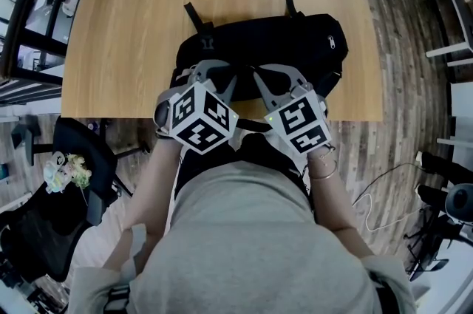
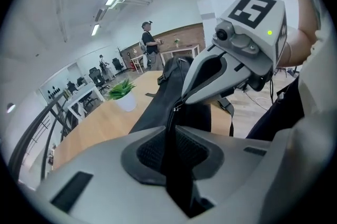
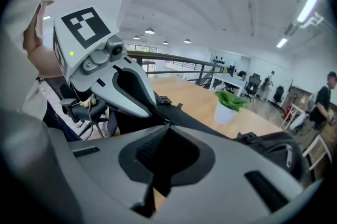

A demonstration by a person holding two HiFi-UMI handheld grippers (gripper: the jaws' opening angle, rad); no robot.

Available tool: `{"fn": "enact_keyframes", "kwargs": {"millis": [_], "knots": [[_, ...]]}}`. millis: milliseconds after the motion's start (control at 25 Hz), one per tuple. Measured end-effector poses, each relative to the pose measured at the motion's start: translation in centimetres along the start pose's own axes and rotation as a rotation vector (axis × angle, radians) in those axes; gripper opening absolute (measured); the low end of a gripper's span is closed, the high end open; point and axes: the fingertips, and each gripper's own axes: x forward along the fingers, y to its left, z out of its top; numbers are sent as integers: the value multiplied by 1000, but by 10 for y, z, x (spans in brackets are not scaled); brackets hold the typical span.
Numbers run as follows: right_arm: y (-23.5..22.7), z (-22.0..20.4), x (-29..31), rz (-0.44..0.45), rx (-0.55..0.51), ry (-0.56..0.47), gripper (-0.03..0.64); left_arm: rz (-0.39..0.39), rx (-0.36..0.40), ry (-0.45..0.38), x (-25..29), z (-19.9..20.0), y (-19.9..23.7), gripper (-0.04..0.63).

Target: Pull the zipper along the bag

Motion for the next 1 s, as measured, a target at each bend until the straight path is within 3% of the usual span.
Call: {"fn": "enact_keyframes", "kwargs": {"millis": [1000], "knots": [[-143,-47,-72,-324,159,-1,11,126,-168,-62,-16,7,26,57]]}}
